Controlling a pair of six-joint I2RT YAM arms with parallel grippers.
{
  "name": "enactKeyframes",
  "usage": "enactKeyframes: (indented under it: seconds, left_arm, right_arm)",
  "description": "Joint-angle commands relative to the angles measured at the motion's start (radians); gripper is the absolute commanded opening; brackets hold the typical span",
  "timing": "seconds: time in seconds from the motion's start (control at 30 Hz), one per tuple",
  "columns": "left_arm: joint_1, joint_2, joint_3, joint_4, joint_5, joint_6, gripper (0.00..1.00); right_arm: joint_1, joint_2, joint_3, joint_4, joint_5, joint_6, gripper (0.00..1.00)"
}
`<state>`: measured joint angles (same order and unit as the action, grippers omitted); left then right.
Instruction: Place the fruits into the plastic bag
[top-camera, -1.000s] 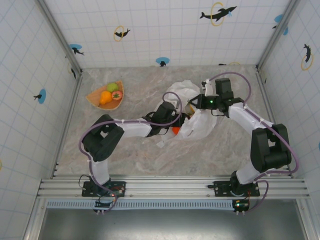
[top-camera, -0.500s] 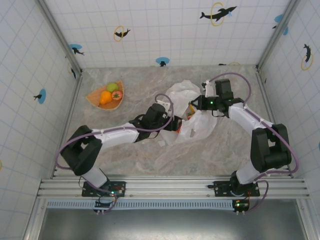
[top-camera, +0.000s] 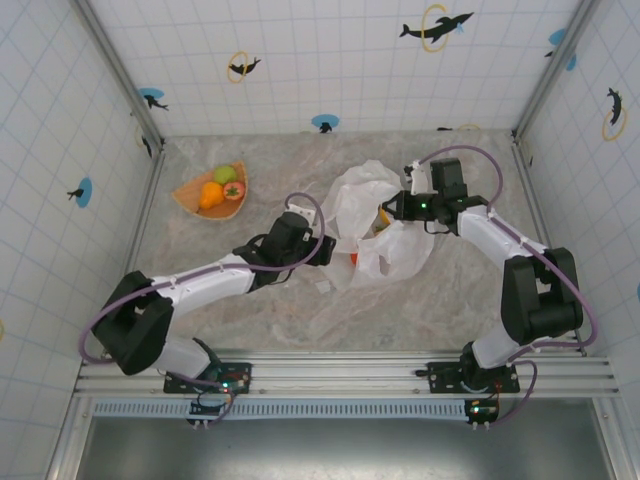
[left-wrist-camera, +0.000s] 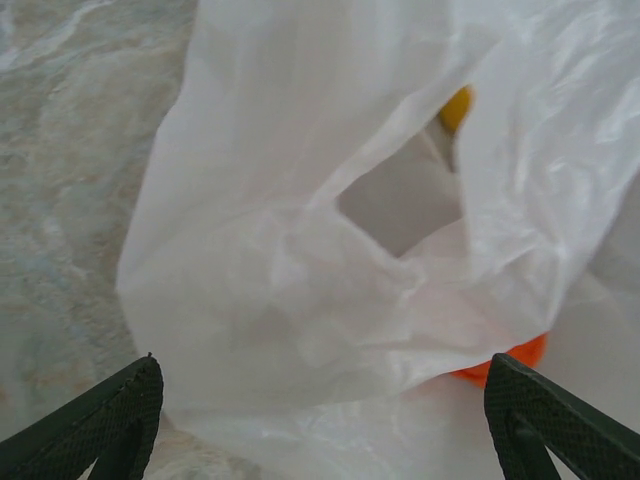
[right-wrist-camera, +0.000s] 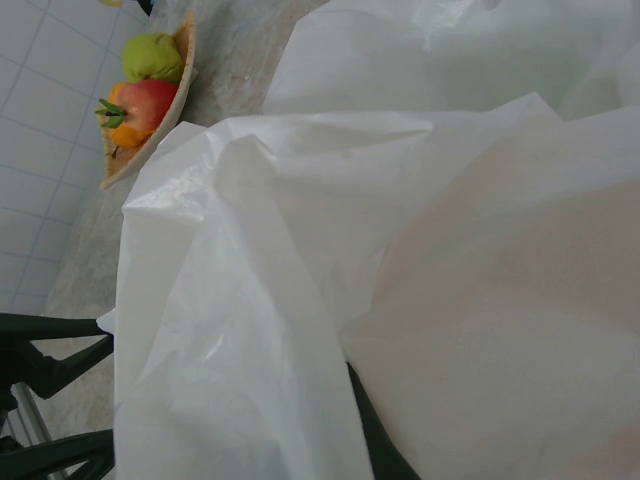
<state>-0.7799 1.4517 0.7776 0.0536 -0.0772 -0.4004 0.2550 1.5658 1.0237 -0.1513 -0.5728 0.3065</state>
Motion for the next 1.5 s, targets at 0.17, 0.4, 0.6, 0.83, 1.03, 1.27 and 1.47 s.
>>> enactKeyframes:
  seconds: [0.17, 0.4, 0.6, 0.83, 1.03, 1.27, 1.47]
  left_arm:
    - [0.008, 0.19, 0.096, -0.028, -0.097, 0.069, 0.9]
    - [0.057, 0.296, 0.122, 0.087, 0.103, 0.071, 0.85]
    - [0.073, 0.312, 0.118, 0.147, 0.223, 0.068, 0.44]
    - [0.074, 0.213, 0.105, 0.126, 0.359, 0.031, 0.0]
    - [0.074, 0.039, 0.125, 0.167, 0.63, -0.121, 0.0]
    - [0.075, -0.018, 0.222, 0.162, 0.697, -0.223, 0.0]
    - [0.118, -0.036, 0.235, 0.217, 0.743, -0.329, 0.0]
  right_arm:
    - [0.003, -0.003, 0.024, -0.013, -0.005, -0.004, 0.0]
    - [0.002, -0.007, 0.03, -0.025, -0.004, -0.009, 0.0]
    - [0.0, -0.007, 0.044, -0.04, 0.001, -0.017, 0.0]
    - [0.0, -0.029, 0.069, -0.111, 0.088, -0.071, 0.0]
    - [0.003, -0.102, 0.102, -0.237, 0.297, -0.158, 0.01]
    - [0.001, -0.131, 0.193, -0.383, 0.431, -0.218, 0.0]
    - [0.004, -0.128, 0.297, -0.489, 0.508, -0.258, 0.0]
